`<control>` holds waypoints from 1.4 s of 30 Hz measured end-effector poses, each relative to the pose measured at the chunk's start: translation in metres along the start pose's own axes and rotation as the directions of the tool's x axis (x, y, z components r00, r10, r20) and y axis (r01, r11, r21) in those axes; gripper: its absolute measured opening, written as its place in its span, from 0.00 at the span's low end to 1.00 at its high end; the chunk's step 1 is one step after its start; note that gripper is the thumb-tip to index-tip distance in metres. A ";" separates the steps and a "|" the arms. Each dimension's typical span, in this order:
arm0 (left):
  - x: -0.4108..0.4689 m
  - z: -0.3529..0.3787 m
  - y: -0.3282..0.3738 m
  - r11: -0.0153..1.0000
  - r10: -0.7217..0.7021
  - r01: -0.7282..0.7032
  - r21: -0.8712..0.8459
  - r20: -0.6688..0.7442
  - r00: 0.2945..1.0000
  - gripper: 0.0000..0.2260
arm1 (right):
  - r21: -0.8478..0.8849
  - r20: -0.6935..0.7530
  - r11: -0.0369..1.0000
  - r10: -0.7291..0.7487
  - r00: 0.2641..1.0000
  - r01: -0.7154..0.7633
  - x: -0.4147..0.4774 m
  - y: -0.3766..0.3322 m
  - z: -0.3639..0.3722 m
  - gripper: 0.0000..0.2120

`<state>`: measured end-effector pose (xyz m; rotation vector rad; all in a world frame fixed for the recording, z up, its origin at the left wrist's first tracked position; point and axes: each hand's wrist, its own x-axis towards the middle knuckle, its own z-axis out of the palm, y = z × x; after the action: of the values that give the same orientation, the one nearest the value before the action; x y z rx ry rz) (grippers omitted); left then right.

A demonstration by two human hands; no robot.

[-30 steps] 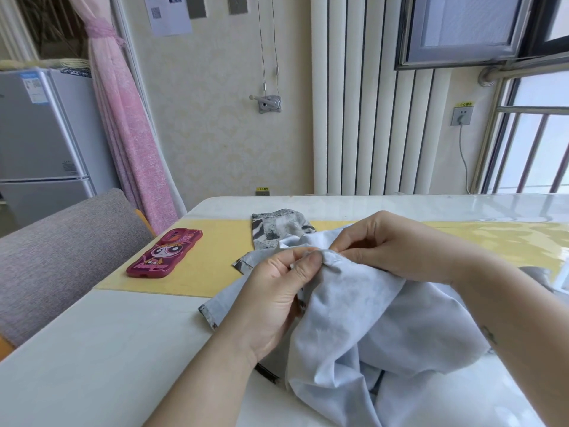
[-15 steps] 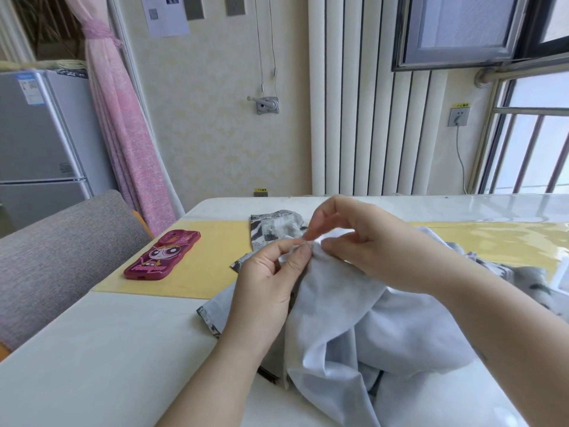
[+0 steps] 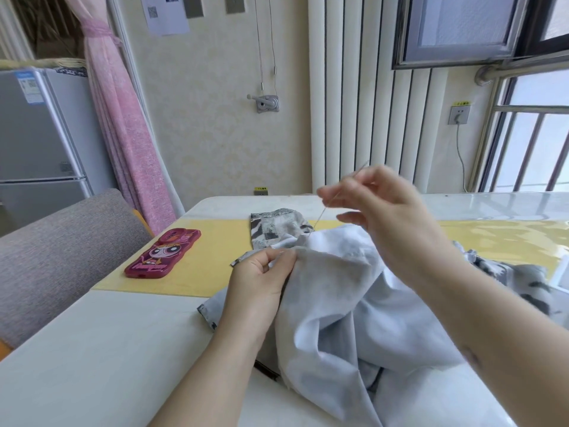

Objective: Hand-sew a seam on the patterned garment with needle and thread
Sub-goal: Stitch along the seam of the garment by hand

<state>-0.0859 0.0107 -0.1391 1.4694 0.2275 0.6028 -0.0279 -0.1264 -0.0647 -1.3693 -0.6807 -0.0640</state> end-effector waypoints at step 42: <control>-0.002 -0.009 0.016 0.937 0.088 0.002 -0.349 0.243 0.966 0.05 | -0.290 0.488 0.911 0.405 0.773 -0.295 -0.002 0.009 -0.016 0.13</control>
<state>-0.0960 0.0174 -0.1248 1.1948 -0.1115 0.4547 -0.0185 -0.1396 -0.0744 -1.7099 -0.8865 0.5980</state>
